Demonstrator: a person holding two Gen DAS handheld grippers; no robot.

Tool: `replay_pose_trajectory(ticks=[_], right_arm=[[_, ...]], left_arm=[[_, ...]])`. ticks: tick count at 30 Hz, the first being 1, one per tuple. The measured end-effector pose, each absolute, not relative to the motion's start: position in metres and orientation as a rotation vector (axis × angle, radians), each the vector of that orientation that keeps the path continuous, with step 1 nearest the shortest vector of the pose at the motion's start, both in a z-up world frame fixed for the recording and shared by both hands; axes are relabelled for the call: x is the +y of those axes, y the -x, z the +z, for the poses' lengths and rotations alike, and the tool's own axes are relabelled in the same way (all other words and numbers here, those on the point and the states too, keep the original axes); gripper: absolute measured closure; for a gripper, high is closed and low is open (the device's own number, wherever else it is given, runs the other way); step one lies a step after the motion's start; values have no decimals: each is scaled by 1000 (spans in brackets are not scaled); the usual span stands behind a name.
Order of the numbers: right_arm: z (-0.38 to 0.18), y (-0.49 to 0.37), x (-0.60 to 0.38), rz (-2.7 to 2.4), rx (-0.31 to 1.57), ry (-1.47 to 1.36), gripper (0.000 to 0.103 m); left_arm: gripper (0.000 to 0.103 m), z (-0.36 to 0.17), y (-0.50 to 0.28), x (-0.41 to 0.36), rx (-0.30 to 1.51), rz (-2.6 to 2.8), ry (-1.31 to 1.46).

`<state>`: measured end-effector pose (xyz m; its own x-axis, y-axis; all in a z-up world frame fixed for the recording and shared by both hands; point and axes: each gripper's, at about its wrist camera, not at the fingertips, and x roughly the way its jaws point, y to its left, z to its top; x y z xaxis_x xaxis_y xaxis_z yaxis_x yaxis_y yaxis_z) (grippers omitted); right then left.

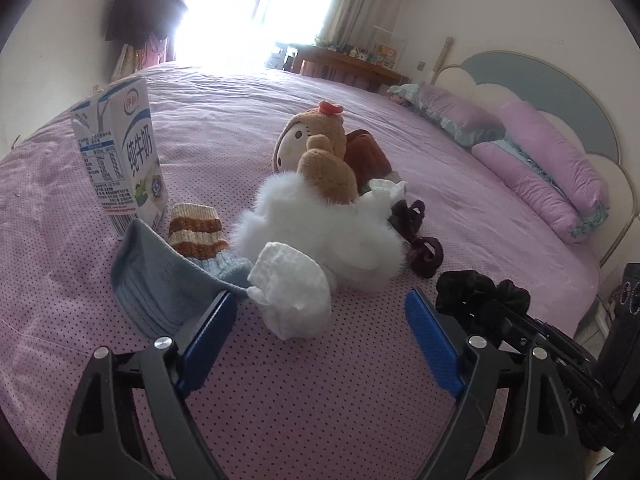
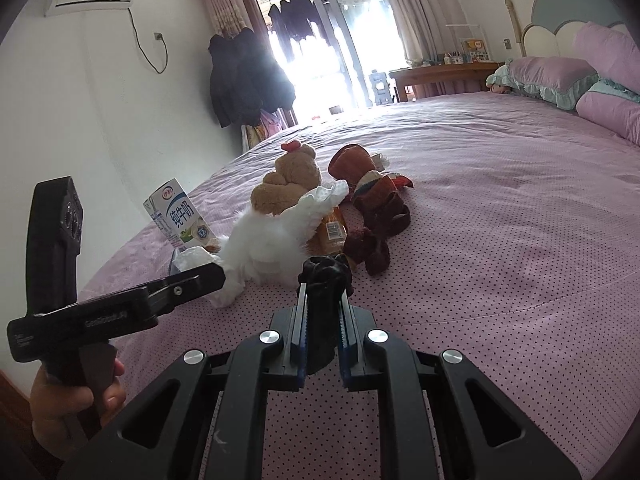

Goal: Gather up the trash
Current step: 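Close the left gripper on the white tissue and lift it, then carry the tissue over the yellow bin and open the left gripper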

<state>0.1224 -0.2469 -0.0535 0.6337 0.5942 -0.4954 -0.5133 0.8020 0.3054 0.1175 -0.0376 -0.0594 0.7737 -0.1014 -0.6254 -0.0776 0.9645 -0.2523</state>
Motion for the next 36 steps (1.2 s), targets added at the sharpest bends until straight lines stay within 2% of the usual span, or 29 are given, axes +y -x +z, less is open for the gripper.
replay_pose_trajectory(ticks=[3, 4, 5, 6, 10, 26, 36], right_arm=[[-55, -122, -247, 645, 621, -142, 91], [-55, -121, -247, 647, 623, -140, 91], [-56, -121, -248, 646, 624, -137, 91], [-56, -120, -249, 644, 625, -134, 91], [-59, -118, -251, 634, 634, -132, 91], [-34, -76, -307, 546, 583, -163, 91], [-31, -10, -386, 334, 592, -147, 91]], left_arm=[[42, -66, -131, -38, 725, 9, 261], [58, -69, -134, -34, 746, 13, 271], [68, -72, -135, -31, 752, 14, 291], [68, -73, -134, -27, 747, 8, 312], [80, -73, -126, -20, 720, -4, 330], [80, -30, -53, -53, 629, -179, 263], [80, -34, -38, -167, 694, -531, 156]])
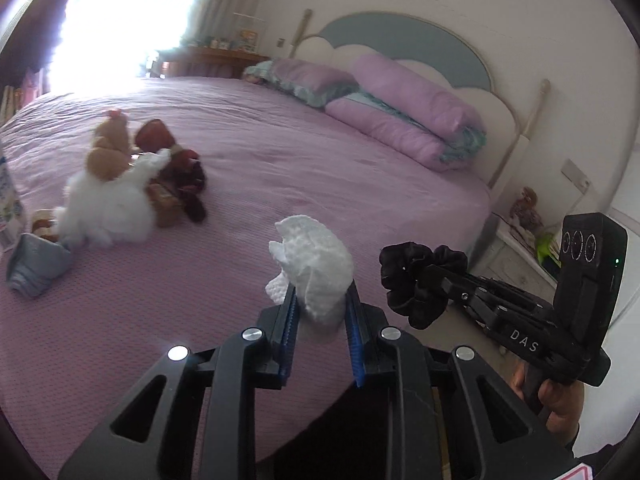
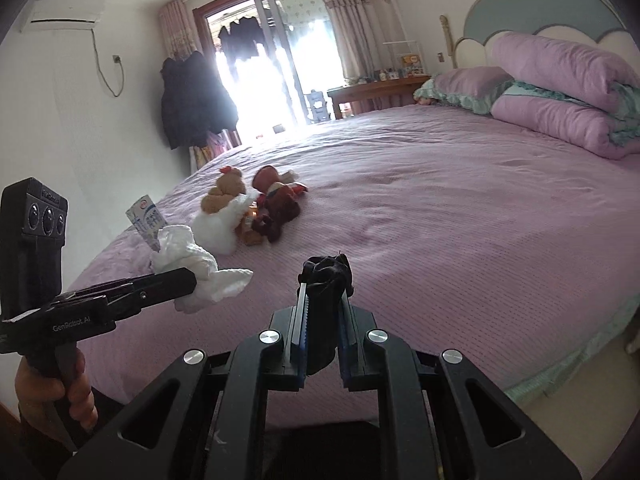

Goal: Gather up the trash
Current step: 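Carry the tissue over the yellow bin and open the left gripper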

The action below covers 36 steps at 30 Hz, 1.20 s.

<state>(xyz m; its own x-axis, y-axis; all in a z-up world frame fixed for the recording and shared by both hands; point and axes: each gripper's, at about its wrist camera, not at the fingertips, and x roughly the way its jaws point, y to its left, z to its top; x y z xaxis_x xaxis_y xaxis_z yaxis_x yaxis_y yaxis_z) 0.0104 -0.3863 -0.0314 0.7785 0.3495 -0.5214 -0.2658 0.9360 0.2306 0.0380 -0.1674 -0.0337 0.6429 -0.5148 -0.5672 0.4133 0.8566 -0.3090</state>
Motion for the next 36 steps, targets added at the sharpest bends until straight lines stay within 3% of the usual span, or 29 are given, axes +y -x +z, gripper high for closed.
replay_pose_trajectory(ticks=[13, 23, 26, 28, 36], right_arm=[[-119, 71, -513, -92, 847, -250, 91], [-197, 104, -558, -184, 1043, -354, 91], [-208, 103, -561, -204, 1082, -357, 82], [-208, 104, -561, -226, 1079, -349, 63], [-200, 108, -569, -234, 1042, -358, 61]], left_arm=[[80, -130, -15, -351, 986, -933, 18], [80, -193, -3, -408, 1183, -1000, -71], [80, -203, -3, -415, 1196, -1002, -78], [80, -206, -3, -418, 1195, -1001, -94], [80, -216, -7, -429, 1231, -998, -123]])
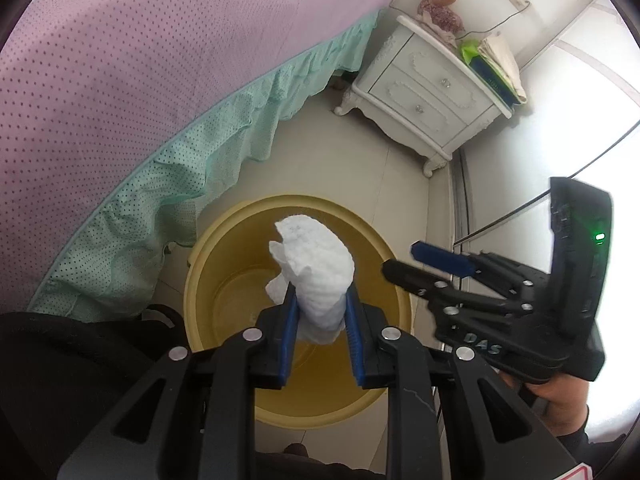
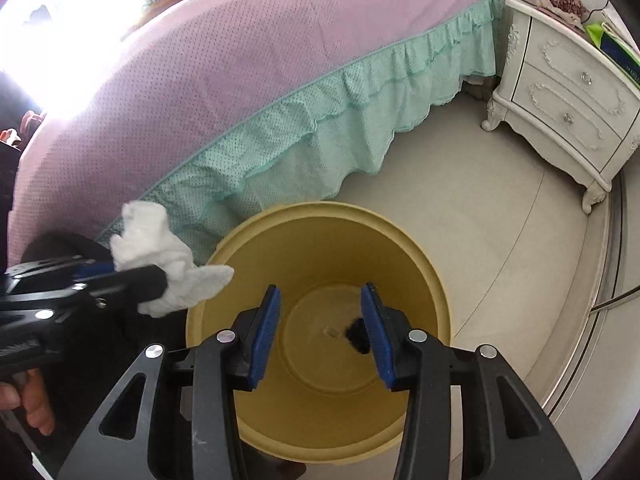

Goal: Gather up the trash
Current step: 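Carry the tissue over the yellow bin and open the left gripper, then return both grippers to the bed toward the milk carton and grey sock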

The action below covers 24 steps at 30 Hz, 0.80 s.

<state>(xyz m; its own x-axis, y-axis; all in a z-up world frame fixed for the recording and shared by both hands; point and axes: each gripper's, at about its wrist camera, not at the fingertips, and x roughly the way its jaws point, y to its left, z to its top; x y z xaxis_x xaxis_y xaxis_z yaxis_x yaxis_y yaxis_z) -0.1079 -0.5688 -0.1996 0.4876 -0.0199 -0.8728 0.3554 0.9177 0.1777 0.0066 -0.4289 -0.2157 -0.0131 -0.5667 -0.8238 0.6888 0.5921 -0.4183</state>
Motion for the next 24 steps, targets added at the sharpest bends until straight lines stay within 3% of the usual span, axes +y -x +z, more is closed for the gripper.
replay_pose_trajectory(ticks=[6, 7, 8, 10, 18, 24], right_arm=[[-195, 111, -574, -254, 1041, -345, 61], [-194, 112, -576, -262, 1043, -340, 61], [-194, 112, -577, -270, 1042, -337, 61], [-193, 114, -580, -286, 1040, -332, 60], [-179, 106, -575, -264, 1013, -296, 60], [-138, 91, -539, -147, 815, -261, 48]], left_arm=[[76, -224, -4, -440, 1255, -1027, -137], [65, -225, -3, -441, 1250, -1039, -144], [44, -225, -1, -443, 1248, -1058, -150], [27, -223, 4, -445, 1232, -1087, -163], [25, -209, 7, -426, 1174, -1040, -171], [17, -162, 7, -373, 968, -872, -192]])
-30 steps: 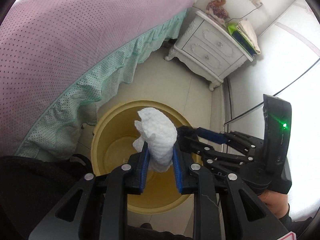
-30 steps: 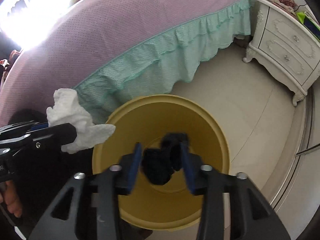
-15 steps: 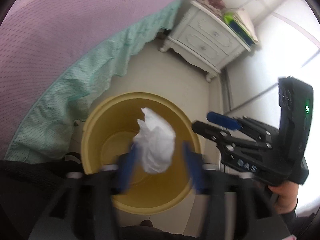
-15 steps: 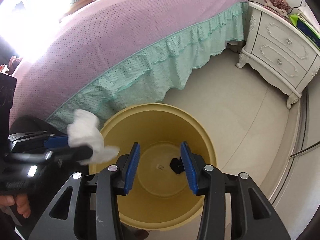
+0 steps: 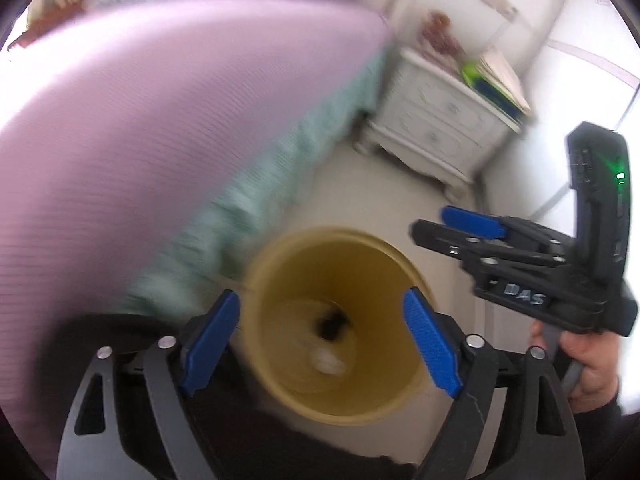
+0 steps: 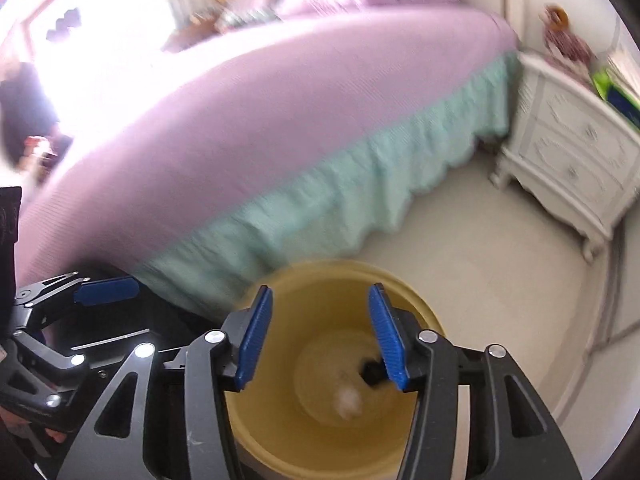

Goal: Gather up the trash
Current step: 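Return both grippers to the bed toward the milk carton and grey sock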

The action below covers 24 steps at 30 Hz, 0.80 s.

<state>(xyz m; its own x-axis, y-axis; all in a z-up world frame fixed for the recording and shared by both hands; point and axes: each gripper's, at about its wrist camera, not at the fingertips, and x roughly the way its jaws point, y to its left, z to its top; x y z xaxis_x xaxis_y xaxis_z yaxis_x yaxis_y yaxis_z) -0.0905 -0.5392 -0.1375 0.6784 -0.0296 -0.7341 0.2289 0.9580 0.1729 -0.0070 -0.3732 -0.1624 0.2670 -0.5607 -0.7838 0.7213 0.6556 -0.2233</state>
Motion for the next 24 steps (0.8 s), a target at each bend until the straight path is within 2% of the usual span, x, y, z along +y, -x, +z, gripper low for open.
replay_pose_trajectory(ticks=[4, 6, 8, 11, 13, 16, 24], right_arm=[[-104, 71, -502, -39, 679, -218, 39], [-90, 58, -482, 21, 638, -211, 38], [-77, 44, -459, 101, 603, -205, 35], [-60, 28, -423, 201, 550, -172, 26], [-48, 21, -394, 264, 521, -150, 14], [-30, 12, -356, 362, 472, -129, 8], [-4, -12, -264, 570, 388, -114, 8]], left_arm=[[14, -122, 4, -314, 832, -745, -132], [12, -105, 1, -284, 802, -669, -102], [6, -88, -1, -249, 763, -590, -65], [4, -66, 2, -201, 700, -459, -26], [4, -55, 4, -173, 668, -375, -14], [4, -43, 9, -129, 635, -234, 12], [4, -23, 11, -41, 578, -30, 109]])
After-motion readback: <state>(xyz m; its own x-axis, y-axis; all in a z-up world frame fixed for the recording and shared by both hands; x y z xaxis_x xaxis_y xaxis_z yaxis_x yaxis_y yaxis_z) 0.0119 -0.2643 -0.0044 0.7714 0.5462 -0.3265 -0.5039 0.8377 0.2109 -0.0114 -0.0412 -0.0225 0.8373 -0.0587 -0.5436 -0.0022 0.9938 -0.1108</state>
